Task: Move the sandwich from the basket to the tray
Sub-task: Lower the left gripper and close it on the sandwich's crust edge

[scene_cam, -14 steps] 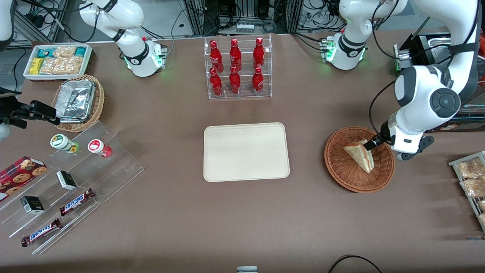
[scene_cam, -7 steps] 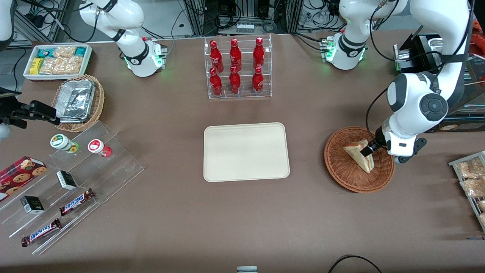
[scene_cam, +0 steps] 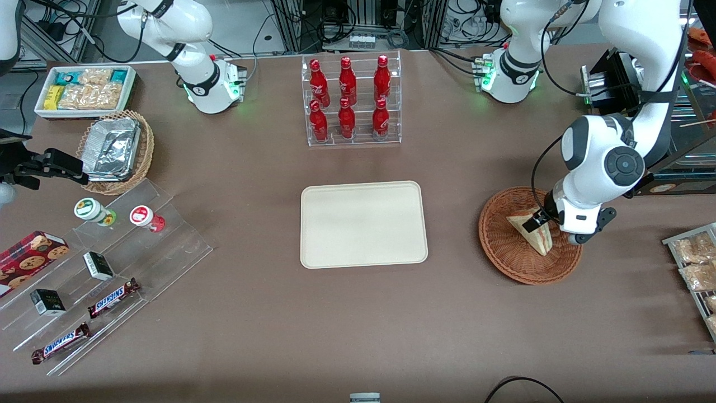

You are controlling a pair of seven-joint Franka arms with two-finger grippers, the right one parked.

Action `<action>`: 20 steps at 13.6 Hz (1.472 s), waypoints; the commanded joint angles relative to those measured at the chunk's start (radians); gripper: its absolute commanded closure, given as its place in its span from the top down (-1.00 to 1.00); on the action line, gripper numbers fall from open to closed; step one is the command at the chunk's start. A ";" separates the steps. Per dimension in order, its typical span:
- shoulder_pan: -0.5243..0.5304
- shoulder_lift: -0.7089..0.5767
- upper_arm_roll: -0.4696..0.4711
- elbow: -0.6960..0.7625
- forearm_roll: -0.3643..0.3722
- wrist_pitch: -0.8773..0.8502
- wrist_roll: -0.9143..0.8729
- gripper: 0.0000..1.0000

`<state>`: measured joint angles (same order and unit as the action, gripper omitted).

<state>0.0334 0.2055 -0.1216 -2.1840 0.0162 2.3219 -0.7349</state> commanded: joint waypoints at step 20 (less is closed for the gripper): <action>-0.006 -0.044 -0.119 0.194 0.074 -0.370 -0.034 -0.97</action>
<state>0.0319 0.1670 -0.1954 -2.0530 0.0718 2.0293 -0.7430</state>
